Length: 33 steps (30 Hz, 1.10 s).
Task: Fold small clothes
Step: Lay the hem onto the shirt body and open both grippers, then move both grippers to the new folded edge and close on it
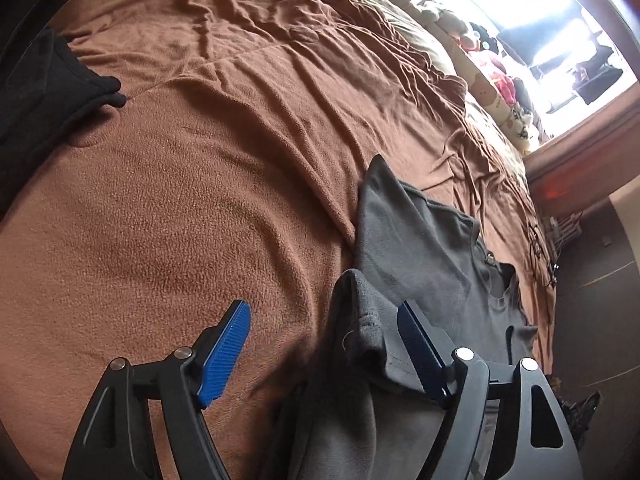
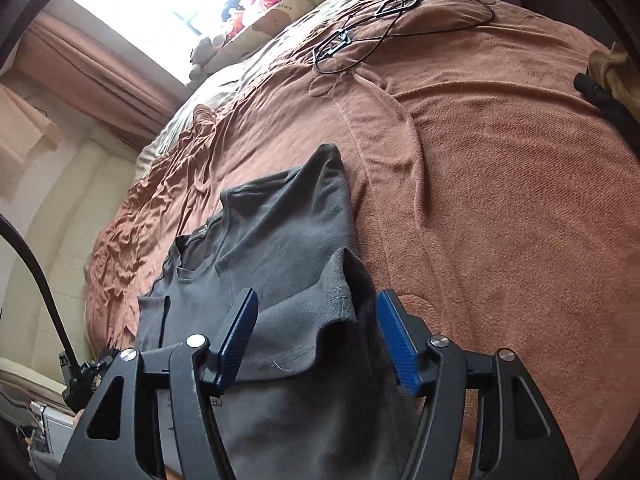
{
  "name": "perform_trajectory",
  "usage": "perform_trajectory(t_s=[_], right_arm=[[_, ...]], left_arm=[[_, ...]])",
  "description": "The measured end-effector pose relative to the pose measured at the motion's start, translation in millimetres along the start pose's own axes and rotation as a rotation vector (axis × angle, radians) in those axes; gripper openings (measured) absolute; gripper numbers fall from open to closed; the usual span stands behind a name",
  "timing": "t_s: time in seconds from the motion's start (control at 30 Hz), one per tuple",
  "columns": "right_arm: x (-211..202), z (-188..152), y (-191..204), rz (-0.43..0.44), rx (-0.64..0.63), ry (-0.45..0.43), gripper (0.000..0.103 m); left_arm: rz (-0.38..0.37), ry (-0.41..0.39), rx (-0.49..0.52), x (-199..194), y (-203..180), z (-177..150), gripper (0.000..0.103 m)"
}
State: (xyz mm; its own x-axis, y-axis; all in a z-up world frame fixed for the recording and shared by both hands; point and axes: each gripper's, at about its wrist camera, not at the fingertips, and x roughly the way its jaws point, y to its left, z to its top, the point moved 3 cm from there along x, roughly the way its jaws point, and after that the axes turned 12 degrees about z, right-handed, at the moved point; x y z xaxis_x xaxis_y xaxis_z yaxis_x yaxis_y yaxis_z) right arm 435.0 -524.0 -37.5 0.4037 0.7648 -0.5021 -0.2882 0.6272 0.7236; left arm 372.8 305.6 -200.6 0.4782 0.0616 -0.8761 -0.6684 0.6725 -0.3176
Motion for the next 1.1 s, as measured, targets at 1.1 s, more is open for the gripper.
perform_trajectory(t_s=[1.1], right_arm=[[65.9,-24.8,35.5,-0.36,-0.402,0.304,0.066]], left_arm=[[0.277,0.027,0.672,33.8,-49.4,-45.0,0.082]])
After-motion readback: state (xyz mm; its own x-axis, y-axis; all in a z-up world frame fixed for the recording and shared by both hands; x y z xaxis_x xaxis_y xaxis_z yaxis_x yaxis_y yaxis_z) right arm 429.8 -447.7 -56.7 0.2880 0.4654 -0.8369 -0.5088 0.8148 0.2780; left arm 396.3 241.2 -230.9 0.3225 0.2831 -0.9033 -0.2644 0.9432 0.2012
